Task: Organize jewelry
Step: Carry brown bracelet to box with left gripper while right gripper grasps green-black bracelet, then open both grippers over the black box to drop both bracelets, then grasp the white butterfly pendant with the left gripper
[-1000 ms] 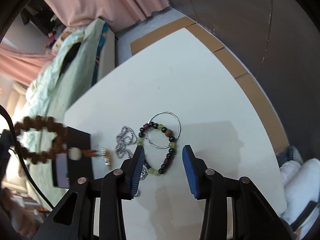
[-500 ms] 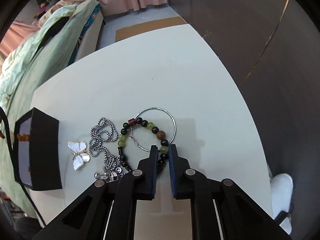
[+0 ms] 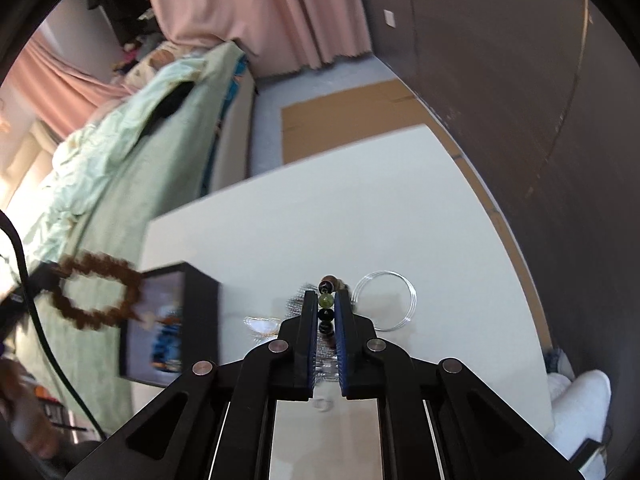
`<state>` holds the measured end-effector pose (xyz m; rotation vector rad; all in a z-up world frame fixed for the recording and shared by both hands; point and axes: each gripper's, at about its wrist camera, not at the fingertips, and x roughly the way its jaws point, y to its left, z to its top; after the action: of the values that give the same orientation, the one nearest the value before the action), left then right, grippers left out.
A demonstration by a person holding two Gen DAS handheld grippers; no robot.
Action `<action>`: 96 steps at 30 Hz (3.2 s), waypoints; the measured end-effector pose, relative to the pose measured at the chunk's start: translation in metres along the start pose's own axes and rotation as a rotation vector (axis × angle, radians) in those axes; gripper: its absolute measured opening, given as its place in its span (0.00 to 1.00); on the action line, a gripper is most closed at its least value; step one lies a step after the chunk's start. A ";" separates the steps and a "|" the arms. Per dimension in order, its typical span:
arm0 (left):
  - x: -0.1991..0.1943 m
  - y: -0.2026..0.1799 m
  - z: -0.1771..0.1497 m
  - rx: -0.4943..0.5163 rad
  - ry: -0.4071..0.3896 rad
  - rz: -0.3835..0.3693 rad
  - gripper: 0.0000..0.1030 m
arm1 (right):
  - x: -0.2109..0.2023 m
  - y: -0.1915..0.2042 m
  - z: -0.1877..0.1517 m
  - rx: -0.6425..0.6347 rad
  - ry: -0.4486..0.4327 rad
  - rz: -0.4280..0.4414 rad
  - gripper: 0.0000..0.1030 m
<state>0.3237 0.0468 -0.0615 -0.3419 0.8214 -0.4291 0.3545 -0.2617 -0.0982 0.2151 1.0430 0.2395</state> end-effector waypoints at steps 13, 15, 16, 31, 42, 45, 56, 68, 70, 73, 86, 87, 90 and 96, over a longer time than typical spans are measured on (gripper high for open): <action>-0.013 0.022 0.004 -0.069 -0.050 0.062 0.56 | -0.018 0.081 0.012 -0.100 -0.016 0.184 0.09; -0.014 0.027 0.005 -0.079 -0.051 0.075 0.56 | -0.013 0.093 0.011 -0.118 -0.005 0.204 0.09; -0.014 0.031 0.004 -0.088 -0.050 0.081 0.56 | -0.010 0.101 0.010 -0.124 0.005 0.219 0.09; -0.013 0.050 -0.002 -0.132 -0.035 0.126 0.56 | 0.025 0.103 0.000 -0.129 0.091 0.182 0.41; 0.023 0.000 -0.004 -0.029 0.038 0.084 0.56 | -0.009 0.007 -0.002 -0.019 0.033 0.120 0.41; 0.034 -0.018 -0.006 0.011 0.057 0.070 0.56 | -0.013 -0.015 -0.006 0.013 0.023 0.113 0.41; 0.093 -0.093 -0.035 0.267 0.218 0.094 0.56 | -0.011 -0.101 -0.030 0.184 -0.016 0.187 0.41; 0.146 -0.126 -0.052 0.605 0.472 0.250 0.56 | -0.009 -0.120 -0.039 0.190 0.035 0.256 0.41; 0.154 -0.128 -0.051 0.652 0.508 0.272 0.56 | -0.009 -0.124 -0.041 0.195 0.043 0.264 0.41; 0.165 -0.132 -0.052 0.720 0.594 0.250 0.56 | -0.011 -0.131 -0.046 0.202 0.048 0.246 0.54; 0.215 -0.135 -0.077 0.939 0.810 0.313 0.56 | 0.004 -0.154 -0.056 0.272 0.128 0.240 0.62; 0.216 -0.133 -0.077 0.943 0.815 0.313 0.56 | 0.004 -0.153 -0.056 0.266 0.130 0.242 0.62; 0.220 -0.127 -0.074 0.945 0.839 0.304 0.56 | 0.005 -0.150 -0.056 0.263 0.133 0.246 0.62; 0.237 -0.112 -0.061 0.861 0.898 0.264 0.57 | 0.003 -0.157 -0.055 0.288 0.119 0.254 0.62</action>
<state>0.3940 -0.1737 -0.1986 0.8164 1.4261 -0.6508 0.3224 -0.4067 -0.1729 0.6012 1.1668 0.3337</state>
